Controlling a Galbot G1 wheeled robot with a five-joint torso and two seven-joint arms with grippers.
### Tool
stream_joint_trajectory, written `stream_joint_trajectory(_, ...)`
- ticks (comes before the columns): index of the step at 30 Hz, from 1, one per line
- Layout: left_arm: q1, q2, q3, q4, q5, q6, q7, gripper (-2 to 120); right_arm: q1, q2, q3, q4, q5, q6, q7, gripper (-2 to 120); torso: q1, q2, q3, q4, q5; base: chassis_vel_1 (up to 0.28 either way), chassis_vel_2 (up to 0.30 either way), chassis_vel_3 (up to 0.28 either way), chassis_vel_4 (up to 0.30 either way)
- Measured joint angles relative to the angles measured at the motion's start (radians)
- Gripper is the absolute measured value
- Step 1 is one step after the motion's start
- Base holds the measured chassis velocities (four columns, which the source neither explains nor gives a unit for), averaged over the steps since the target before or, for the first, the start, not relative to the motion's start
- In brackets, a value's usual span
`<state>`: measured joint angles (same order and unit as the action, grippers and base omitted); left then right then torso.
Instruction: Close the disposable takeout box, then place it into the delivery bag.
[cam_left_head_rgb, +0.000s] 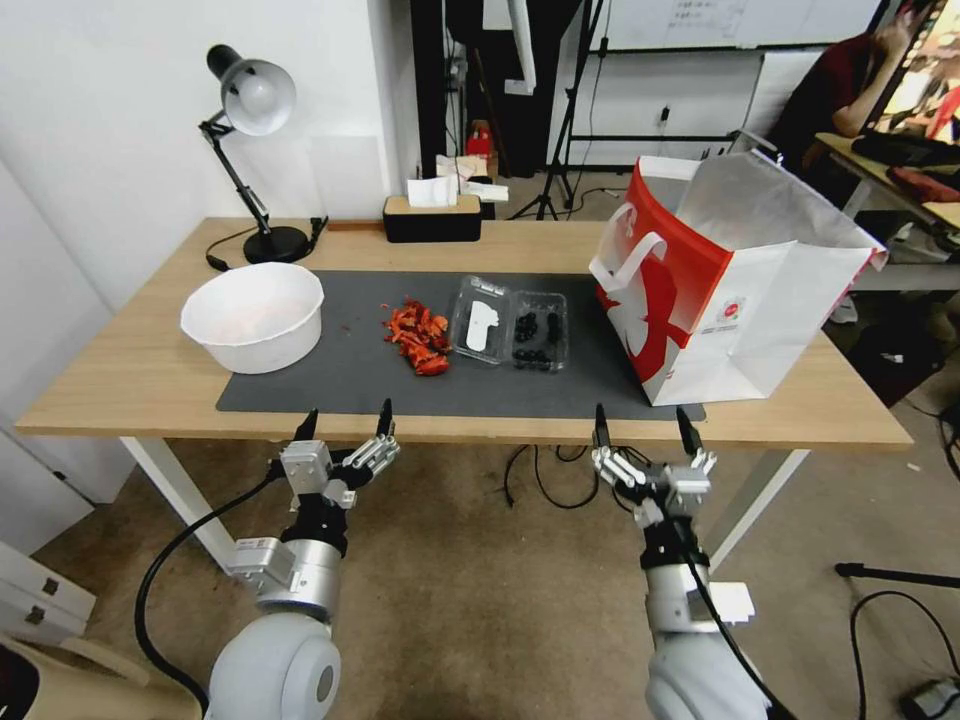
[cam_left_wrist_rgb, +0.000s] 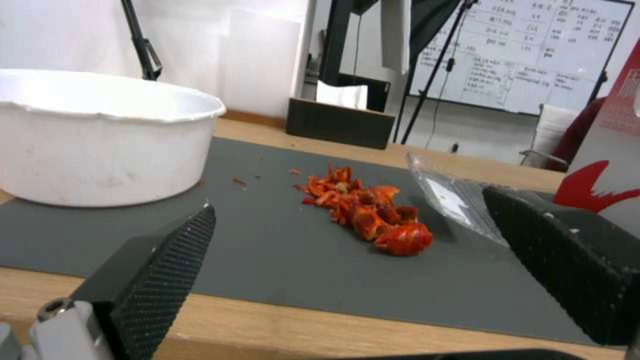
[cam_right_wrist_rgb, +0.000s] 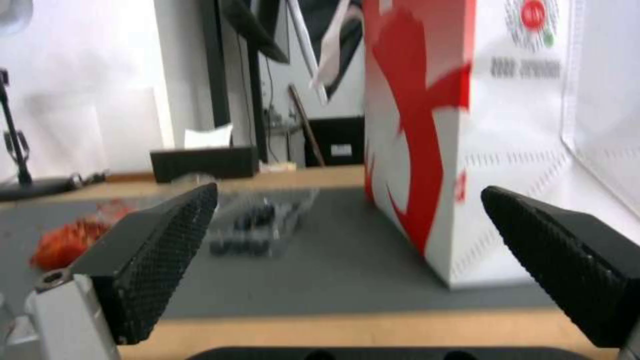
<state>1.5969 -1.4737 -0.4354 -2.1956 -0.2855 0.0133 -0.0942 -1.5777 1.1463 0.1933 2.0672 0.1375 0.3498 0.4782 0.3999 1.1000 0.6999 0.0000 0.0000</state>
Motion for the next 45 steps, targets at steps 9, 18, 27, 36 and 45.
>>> stream_joint_trajectory(9, -0.007, 0.004, -0.003, 0.011, -0.001, 0.000, 0.002, 100, -0.058, -0.007, 0.013, -0.001, 0.006, -0.058, 0.015, 100, 0.000, 0.000, 0.000, 0.0000, 0.0000, 0.000, 0.000, 0.000, 0.000)
stream_joint_trajectory(18, -0.003, 0.005, -0.001, 0.013, -0.001, 0.002, 0.004, 100, -0.069, 0.002, 0.001, -0.002, 0.027, -0.085, 0.018, 100, 0.000, 0.000, 0.000, 0.0000, 0.0000, 0.000, 0.000, 0.000, 0.000)
stream_joint_trajectory(27, -0.005, 0.012, -0.002, 0.037, 0.003, 0.000, 0.027, 100, -0.057, 0.010, 0.008, -0.023, 0.027, -0.093, 0.004, 100, 0.000, 0.000, 0.000, 0.0000, 0.0000, 0.000, 0.000, 0.000, 0.000)
stream_joint_trajectory(36, -0.003, 0.011, 0.000, 0.033, 0.003, -0.002, 0.038, 100, -0.066, 0.002, 0.010, -0.008, 0.026, -0.110, 0.012, 100, 0.000, 0.000, 0.000, 0.0001, 0.0000, 0.000, 0.000, 0.000, 0.000)
stream_joint_trajectory(45, -0.047, 0.050, 0.015, 0.019, -0.015, 0.017, 0.028, 100, -0.083, -0.008, 0.026, 0.013, 0.027, -0.117, 0.014, 100, 0.000, 0.000, 0.000, 0.0000, 0.0000, 0.000, 0.000, 0.000, 0.000)
